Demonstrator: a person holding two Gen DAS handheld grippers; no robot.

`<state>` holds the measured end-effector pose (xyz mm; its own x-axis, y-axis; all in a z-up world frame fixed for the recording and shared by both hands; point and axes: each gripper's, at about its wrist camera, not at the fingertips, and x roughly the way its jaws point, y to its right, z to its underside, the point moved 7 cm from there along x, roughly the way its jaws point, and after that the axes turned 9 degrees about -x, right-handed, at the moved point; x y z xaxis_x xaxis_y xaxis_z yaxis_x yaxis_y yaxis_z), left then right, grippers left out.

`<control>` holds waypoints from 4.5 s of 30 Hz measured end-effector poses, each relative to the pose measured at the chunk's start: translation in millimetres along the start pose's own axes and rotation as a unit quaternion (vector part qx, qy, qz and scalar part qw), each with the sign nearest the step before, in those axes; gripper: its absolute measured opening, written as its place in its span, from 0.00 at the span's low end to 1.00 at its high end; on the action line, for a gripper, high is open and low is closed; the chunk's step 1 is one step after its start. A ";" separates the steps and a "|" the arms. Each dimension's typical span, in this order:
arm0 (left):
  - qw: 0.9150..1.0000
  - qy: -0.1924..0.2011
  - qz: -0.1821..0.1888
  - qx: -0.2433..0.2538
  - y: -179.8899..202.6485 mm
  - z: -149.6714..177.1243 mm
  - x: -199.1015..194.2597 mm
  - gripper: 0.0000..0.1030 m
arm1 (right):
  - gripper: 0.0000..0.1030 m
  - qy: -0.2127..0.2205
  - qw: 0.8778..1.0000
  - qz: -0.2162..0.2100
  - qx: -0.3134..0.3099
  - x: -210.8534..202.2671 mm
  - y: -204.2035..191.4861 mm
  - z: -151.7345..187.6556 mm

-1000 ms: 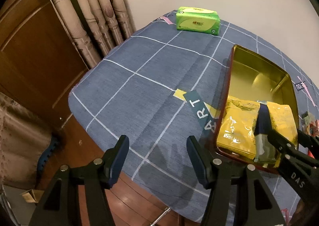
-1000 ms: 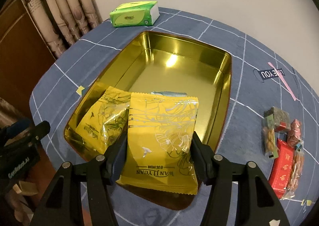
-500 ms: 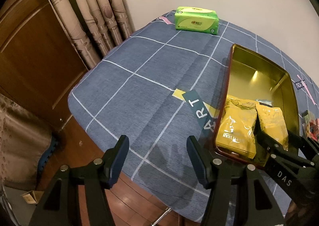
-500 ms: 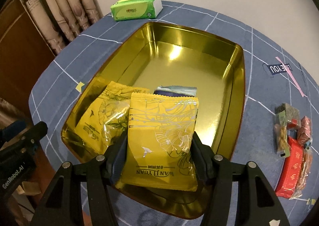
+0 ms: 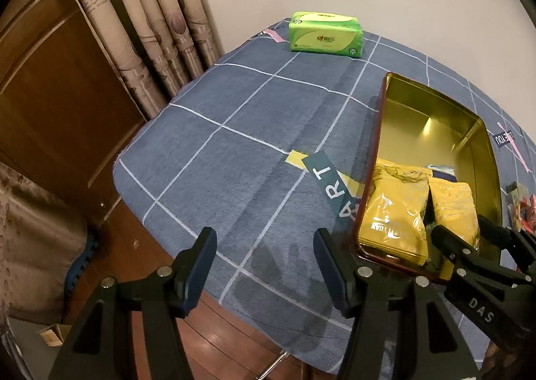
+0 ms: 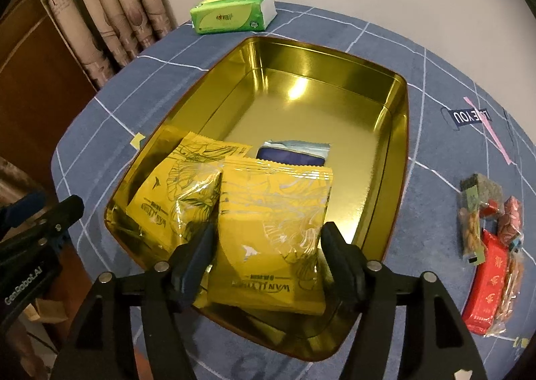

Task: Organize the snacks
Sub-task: 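Lower the yellow foil bag into the tin and open the right tool, then grasp the clear bag of orange peanut snacks with the right tool, then grasp the red packet with the left tool and lift it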

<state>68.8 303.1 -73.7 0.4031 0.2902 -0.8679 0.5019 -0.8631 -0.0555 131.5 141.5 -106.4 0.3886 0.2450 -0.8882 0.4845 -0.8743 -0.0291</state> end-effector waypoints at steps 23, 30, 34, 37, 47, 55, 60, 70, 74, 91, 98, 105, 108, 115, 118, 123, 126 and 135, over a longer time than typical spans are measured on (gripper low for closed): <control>1.000 0.015 -0.004 0.017 6.0 1.1 -5.3 0.60 | 0.62 0.055 0.998 0.015 0.022 -72.7 52.6 36.4; 1.000 0.016 -0.006 0.021 5.5 1.0 -6.6 0.60 | 0.62 0.049 0.994 0.060 0.077 -93.3 131.1 80.2; 1.000 0.017 -0.008 0.024 6.7 1.1 -6.7 0.60 | 0.62 0.039 0.988 0.088 0.120 -99.5 182.9 107.0; 0.999 0.019 -0.007 0.029 10.6 2.2 -8.2 0.60 | 0.62 0.029 0.984 0.100 0.143 -98.2 211.2 125.9; 0.997 0.044 0.006 0.065 43.7 9.6 -39.5 0.60 | 0.62 0.010 0.980 0.102 0.170 -72.6 250.9 148.3; 0.992 0.037 0.046 0.115 103.0 28.7 -57.4 0.60 | 0.61 0.013 0.980 0.090 0.179 -55.7 259.9 142.4; 0.986 0.029 0.068 0.147 145.6 40.4 -59.5 0.60 | 0.53 0.018 0.980 0.083 0.181 -54.5 262.4 141.0; 0.976 0.005 0.109 0.189 216.3 67.3 -61.3 0.60 | 0.52 0.018 0.979 0.089 0.182 -51.2 264.8 148.5; 0.973 -0.004 0.119 0.197 232.0 76.3 -61.5 0.60 | 0.44 0.022 0.981 0.098 0.166 -50.3 262.1 147.3; 0.956 -0.058 0.175 0.229 305.3 113.6 -53.7 0.60 | 0.34 0.023 0.978 0.115 0.175 -76.0 280.1 195.0; 0.945 -0.081 0.202 0.245 340.1 130.5 -56.8 0.61 | 0.34 0.031 0.973 0.121 0.195 -82.7 300.6 207.7; 0.941 -0.116 0.212 0.239 372.7 137.0 -48.8 0.64 | 0.34 0.040 0.972 0.118 0.198 -82.6 301.8 208.4; 0.941 -0.124 0.205 0.240 383.2 136.7 -43.2 0.64 | 0.34 0.044 0.972 0.112 0.202 -83.8 303.0 210.0; 0.941 -0.150 0.194 0.232 397.4 140.8 -27.7 0.64 | 0.34 0.046 0.972 0.105 0.204 -85.4 304.6 211.9; 0.944 -0.150 0.189 0.226 405.1 137.4 -21.9 0.64 | 0.34 0.046 0.972 0.103 0.205 -85.5 305.2 211.5; 0.948 -0.146 0.177 0.221 416.5 130.6 -11.3 0.64 | 0.35 0.045 0.972 0.104 0.204 -85.7 305.3 210.8; 0.948 -0.139 0.175 0.225 426.6 128.8 -7.9 0.64 | 0.35 0.045 0.972 0.106 0.203 -85.6 304.8 210.1; 0.947 -0.129 0.179 0.232 417.9 130.9 -12.8 0.50 | 0.35 0.044 0.972 0.107 0.202 -85.3 304.2 209.8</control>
<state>173.3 -115.3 -150.3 0.2539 -0.1149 -0.9604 -0.0472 -0.9932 0.1064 81.3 -233.2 -135.7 0.5208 0.0576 -0.8517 0.0434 -0.9982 -0.0410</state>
